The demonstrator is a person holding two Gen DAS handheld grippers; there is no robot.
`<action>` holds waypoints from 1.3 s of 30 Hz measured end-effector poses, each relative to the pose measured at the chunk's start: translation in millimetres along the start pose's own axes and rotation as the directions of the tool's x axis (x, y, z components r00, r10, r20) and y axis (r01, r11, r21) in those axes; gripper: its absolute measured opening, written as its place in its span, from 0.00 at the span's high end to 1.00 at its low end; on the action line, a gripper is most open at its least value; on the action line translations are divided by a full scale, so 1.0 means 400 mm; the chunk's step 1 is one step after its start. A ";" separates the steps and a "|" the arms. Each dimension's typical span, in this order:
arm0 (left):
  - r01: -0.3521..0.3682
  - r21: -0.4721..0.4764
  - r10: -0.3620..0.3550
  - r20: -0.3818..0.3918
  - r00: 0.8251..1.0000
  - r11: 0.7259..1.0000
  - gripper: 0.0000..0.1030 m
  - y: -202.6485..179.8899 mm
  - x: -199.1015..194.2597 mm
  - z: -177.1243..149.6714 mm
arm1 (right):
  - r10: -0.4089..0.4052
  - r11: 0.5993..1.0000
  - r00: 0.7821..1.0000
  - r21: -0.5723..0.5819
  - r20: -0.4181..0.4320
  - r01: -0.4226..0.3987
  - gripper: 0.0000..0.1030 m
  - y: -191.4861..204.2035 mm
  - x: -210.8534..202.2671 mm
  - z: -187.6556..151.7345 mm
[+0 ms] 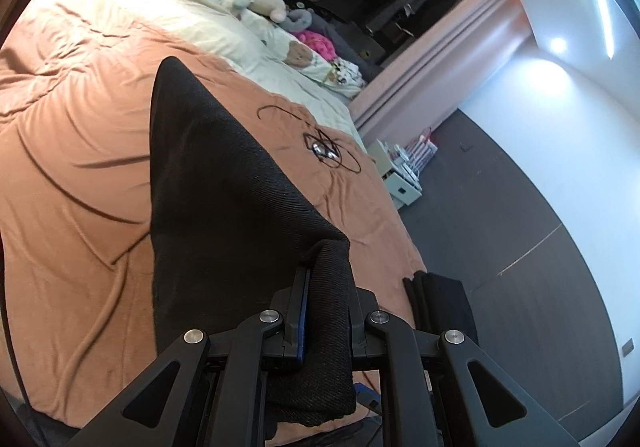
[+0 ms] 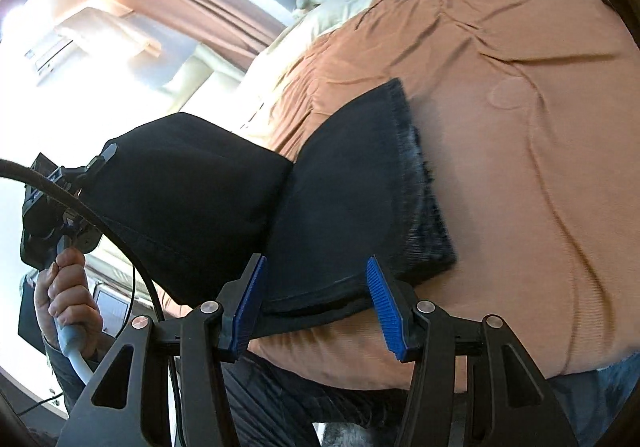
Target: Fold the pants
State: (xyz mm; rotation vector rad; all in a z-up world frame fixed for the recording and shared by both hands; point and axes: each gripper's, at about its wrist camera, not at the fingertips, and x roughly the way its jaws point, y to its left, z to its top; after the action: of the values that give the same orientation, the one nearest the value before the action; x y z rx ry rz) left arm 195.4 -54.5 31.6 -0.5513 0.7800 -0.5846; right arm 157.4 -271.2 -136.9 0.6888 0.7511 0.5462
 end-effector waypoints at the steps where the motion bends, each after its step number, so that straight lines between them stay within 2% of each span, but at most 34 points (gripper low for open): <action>1: 0.003 0.002 -0.003 -0.006 1.000 1.000 0.87 -0.006 0.011 0.000 | -0.003 1.000 1.000 0.006 0.002 0.003 0.51 -0.008 -0.008 0.002; 6: 0.019 0.019 -0.018 -0.039 0.999 1.000 0.87 -0.041 0.063 -0.011 | -0.016 0.999 1.000 0.029 0.011 0.015 0.51 -0.039 -0.039 0.001; 15: 0.054 0.046 -0.046 -0.160 0.986 0.998 0.87 -0.090 0.218 -0.066 | -0.040 0.997 0.999 0.074 0.024 0.038 0.51 -0.076 -0.085 0.010; 17: 0.047 0.055 -0.035 -0.201 0.979 0.997 0.85 -0.095 0.254 -0.091 | -0.049 0.996 0.999 0.076 0.025 0.047 0.51 -0.077 -0.096 0.010; 20: 0.056 0.050 -0.039 -0.300 0.953 0.997 0.75 -0.091 0.313 -0.136 | -0.058 0.996 0.998 0.073 0.028 0.056 0.51 -0.081 -0.110 0.013; 21: 0.061 0.039 -0.045 -0.320 0.946 0.997 0.68 -0.082 0.323 -0.147 | -0.060 0.996 0.998 0.074 0.030 0.057 0.51 -0.081 -0.116 0.014; 22: 0.057 0.036 -0.042 -0.326 0.944 0.998 0.55 -0.077 0.324 -0.153 | -0.060 0.995 0.998 0.075 0.033 0.058 0.51 -0.080 -0.121 0.013; 24: 0.039 0.039 -0.025 -0.318 0.948 0.998 0.44 -0.063 0.314 -0.160 | -0.060 0.995 0.998 0.076 0.035 0.057 0.51 -0.080 -0.127 0.016; 25: 0.030 0.041 -0.016 -0.309 0.951 0.999 0.41 -0.050 0.300 -0.159 | -0.060 0.995 0.998 0.076 0.034 0.057 0.51 -0.079 -0.128 0.017; 31: -0.035 0.030 0.042 -0.272 0.961 0.999 0.39 0.037 0.215 -0.154 | -0.026 0.997 0.999 0.067 0.021 0.024 0.51 -0.058 -0.109 0.017; 39: -0.122 -0.067 0.104 -0.233 0.967 0.990 0.38 0.195 0.104 -0.171 | -0.070 0.997 0.997 0.039 -0.041 0.071 0.52 -0.044 -0.050 0.010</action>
State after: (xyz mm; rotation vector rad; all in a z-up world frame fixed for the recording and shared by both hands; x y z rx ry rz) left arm 188.0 -43.1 -79.3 -0.5148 1.0504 -0.5178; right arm 151.9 -297.4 -139.1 0.6878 0.8219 0.4823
